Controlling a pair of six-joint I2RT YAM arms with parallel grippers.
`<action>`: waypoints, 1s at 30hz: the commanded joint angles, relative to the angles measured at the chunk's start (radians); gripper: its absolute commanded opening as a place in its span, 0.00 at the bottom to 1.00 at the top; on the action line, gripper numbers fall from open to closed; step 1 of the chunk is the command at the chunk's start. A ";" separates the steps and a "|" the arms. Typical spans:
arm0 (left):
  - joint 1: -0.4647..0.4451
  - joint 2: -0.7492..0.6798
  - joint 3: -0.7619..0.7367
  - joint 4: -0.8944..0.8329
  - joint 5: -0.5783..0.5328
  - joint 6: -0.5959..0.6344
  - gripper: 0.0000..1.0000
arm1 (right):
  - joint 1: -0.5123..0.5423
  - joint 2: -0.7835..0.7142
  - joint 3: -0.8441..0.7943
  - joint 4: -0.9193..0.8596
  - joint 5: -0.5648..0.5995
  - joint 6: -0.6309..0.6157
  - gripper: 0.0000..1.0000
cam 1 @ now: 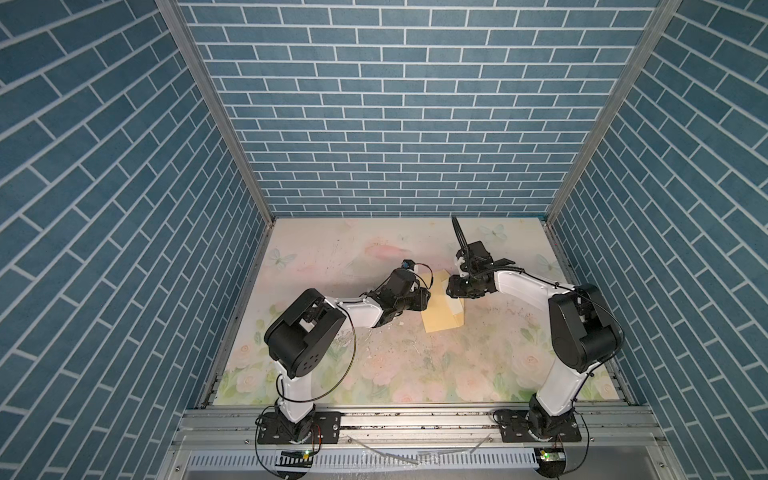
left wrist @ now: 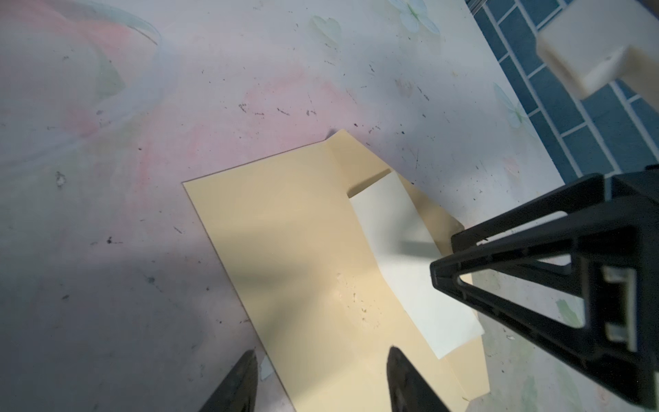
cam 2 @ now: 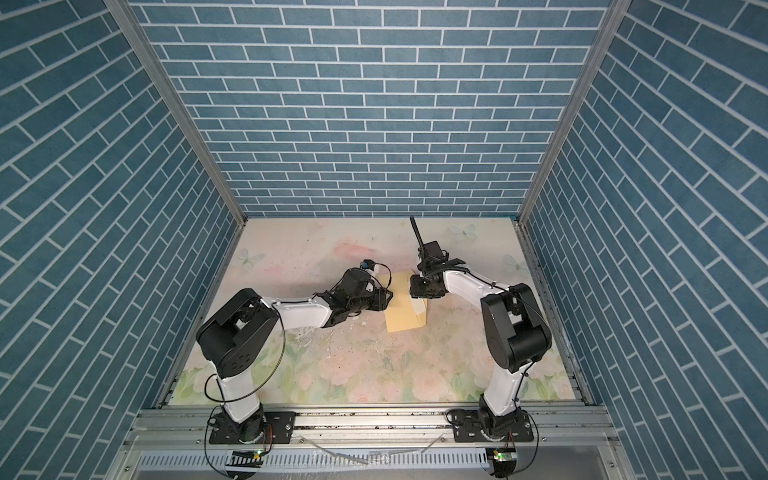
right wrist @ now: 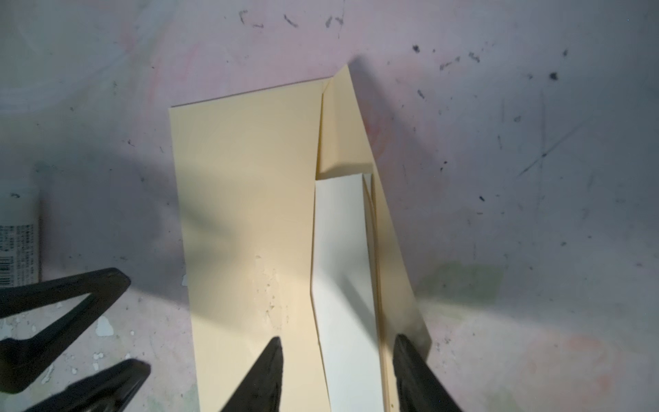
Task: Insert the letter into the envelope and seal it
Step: 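Slide the letter deeper with the right gripper while the left holds the envelope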
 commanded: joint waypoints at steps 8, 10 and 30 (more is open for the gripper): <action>-0.001 0.066 0.013 0.019 0.022 -0.007 0.41 | 0.003 0.066 0.058 -0.014 0.011 -0.007 0.34; -0.002 0.075 0.016 0.019 0.026 -0.008 0.38 | 0.003 0.073 0.059 -0.015 0.006 -0.007 0.32; -0.002 0.132 0.038 0.028 0.045 -0.011 0.28 | 0.003 0.112 0.056 0.032 -0.079 0.006 0.27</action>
